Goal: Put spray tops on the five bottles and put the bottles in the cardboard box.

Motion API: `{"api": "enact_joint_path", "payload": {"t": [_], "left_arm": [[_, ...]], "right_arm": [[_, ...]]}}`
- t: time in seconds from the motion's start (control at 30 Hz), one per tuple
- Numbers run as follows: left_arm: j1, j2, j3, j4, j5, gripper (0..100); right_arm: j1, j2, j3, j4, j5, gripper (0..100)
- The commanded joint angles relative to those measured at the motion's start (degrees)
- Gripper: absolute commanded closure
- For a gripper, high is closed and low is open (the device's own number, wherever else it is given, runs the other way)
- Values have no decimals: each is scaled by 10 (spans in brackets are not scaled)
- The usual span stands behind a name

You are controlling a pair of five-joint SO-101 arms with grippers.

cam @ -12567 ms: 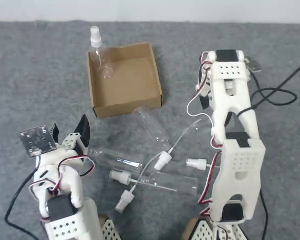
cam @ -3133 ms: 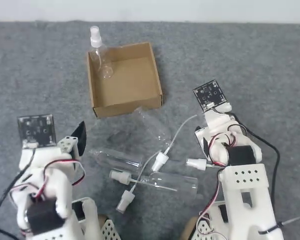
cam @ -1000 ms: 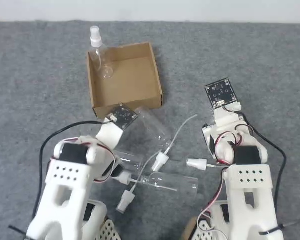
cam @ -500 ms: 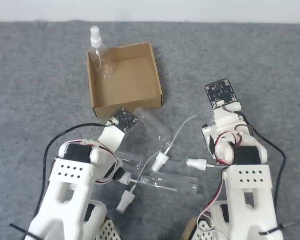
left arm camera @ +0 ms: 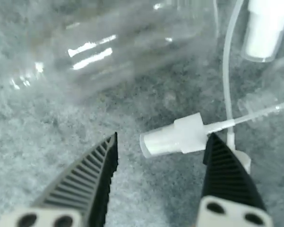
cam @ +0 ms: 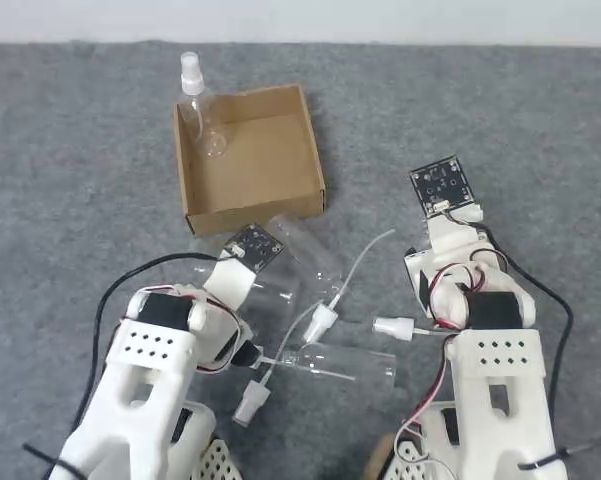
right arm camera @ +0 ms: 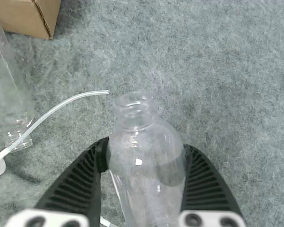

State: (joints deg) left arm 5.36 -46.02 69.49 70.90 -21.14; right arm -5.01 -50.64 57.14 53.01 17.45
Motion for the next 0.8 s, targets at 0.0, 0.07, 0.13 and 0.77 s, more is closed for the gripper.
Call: {"api": "enact_joint_path", "payload": {"t": [0.0, 0.07, 0.13, 0.77], "left_arm": [[2, 2, -2, -11, -5, 724], [0, 2, -2, -11, -4, 725], [-4, 2, -2, -11, -4, 727], [-164, -1, 36, -70, -70, 728]], "right_arm": [[7, -15, -11, -14, -1, 923], [9, -15, -11, -14, 0, 923], [16, -15, -11, -14, 0, 923], [18, -15, -11, -14, -2, 923]]}}
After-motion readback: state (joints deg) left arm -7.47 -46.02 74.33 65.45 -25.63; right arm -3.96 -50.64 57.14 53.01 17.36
